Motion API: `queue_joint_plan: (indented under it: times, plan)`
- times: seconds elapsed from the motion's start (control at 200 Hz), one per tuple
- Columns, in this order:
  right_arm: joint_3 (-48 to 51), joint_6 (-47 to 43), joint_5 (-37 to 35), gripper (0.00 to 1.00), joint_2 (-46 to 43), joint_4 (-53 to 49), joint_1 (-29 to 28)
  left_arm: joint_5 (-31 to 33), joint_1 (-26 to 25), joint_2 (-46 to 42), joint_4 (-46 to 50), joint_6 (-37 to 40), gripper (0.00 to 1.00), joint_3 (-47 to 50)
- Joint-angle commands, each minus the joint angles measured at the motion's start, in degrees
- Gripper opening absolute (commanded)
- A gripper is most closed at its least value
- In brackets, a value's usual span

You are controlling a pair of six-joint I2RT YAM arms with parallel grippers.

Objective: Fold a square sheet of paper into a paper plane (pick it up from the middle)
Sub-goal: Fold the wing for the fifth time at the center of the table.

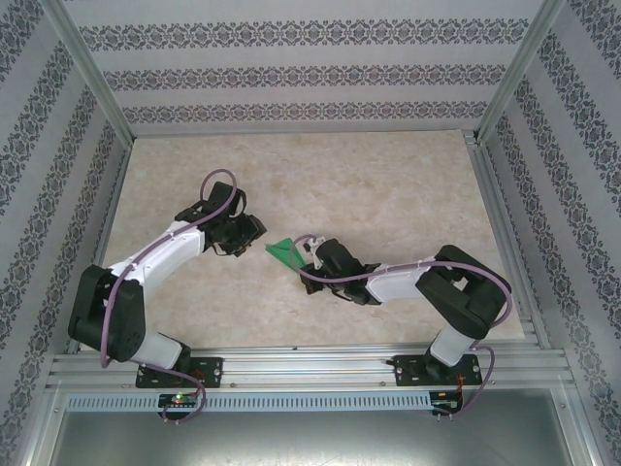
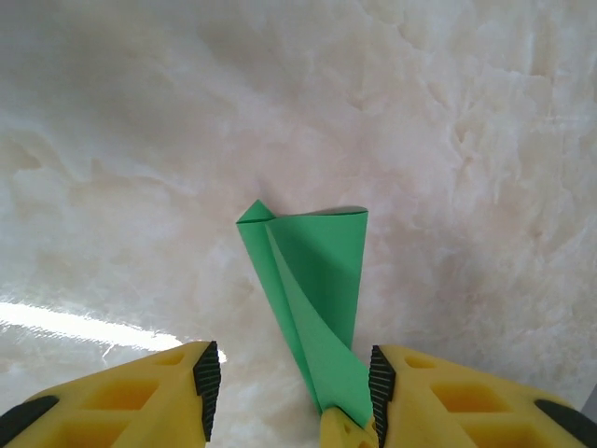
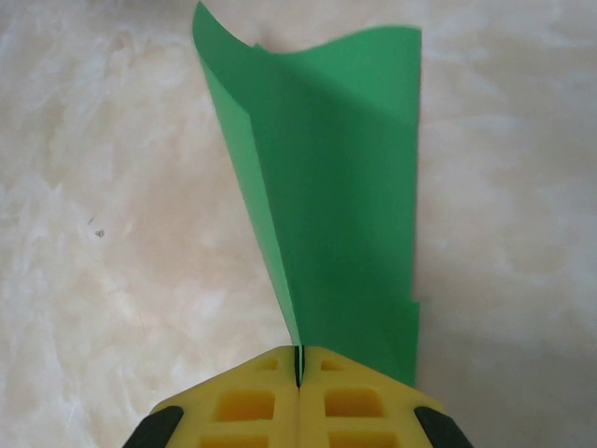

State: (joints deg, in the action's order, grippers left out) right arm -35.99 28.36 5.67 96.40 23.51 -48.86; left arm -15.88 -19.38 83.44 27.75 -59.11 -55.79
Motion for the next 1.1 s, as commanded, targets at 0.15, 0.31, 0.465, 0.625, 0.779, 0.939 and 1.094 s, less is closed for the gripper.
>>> queue_joint_plan:
  times: [0.15, 0.31, 0.465, 0.625, 0.779, 0.939, 1.094]
  plan:
    - [-0.31, 9.25, 4.34, 0.0, 2.48, 1.83, 1.11, -1.18, 0.53, -2.82, 0.02, 0.45, 0.45, 5.15]
    - [0.65, 13.43, 8.6, 0.0, 2.07, 5.1, 2.78, -2.63, 0.48, -4.64, -2.55, 1.96, 0.44, 7.19]
    - [1.19, 18.73, 14.96, 0.0, 3.94, 10.59, 4.99, -6.51, 0.24, -3.99, -8.8, -0.09, 0.48, 9.61]
    - [1.45, 12.81, 9.65, 0.0, 1.14, 6.84, 3.78, -9.12, -0.14, 0.4, -13.73, -2.04, 0.69, 7.93]
    - [1.3, 7.3, 5.76, 0.0, 1.04, 5.56, 2.39, -10.6, -0.74, 7.29, -13.44, -3.77, 0.75, 1.89]
    - [0.5, 3.51, 2.99, 0.0, 1.47, 6.38, 0.52, -10.72, -0.84, 12.12, -10.36, -7.12, 0.7, -0.98]
    - [0.67, -0.12, -0.83, 0.0, 0.63, 6.94, -1.35, -11.29, -0.93, 13.57, -9.11, -8.56, 0.61, -0.96]
